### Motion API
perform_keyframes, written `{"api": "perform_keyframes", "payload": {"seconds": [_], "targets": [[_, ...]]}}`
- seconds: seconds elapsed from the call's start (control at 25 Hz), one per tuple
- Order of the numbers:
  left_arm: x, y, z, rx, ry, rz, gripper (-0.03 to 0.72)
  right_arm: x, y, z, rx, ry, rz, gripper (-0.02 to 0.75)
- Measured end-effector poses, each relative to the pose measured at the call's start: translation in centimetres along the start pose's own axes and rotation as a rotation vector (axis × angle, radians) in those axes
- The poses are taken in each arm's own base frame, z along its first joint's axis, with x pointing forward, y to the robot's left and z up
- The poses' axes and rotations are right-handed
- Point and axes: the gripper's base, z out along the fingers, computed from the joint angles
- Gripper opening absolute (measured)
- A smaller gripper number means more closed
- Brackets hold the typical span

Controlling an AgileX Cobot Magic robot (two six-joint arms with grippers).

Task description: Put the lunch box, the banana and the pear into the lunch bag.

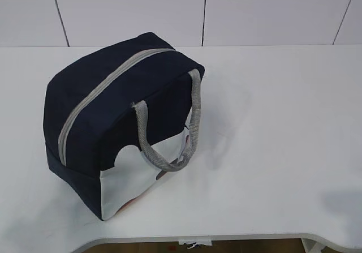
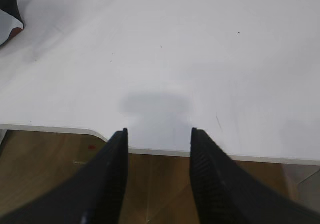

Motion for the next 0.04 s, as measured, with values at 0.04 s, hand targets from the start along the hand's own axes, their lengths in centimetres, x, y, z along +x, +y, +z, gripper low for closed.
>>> {"api": "perform_keyframes", "payload": {"seconds": [0.04], "targets": [[0.0, 0.0, 0.0, 0.0, 0.0, 0.0, 0.307, 0.0, 0.0, 0.0, 0.0, 0.0, 0.0, 0.316]]}}
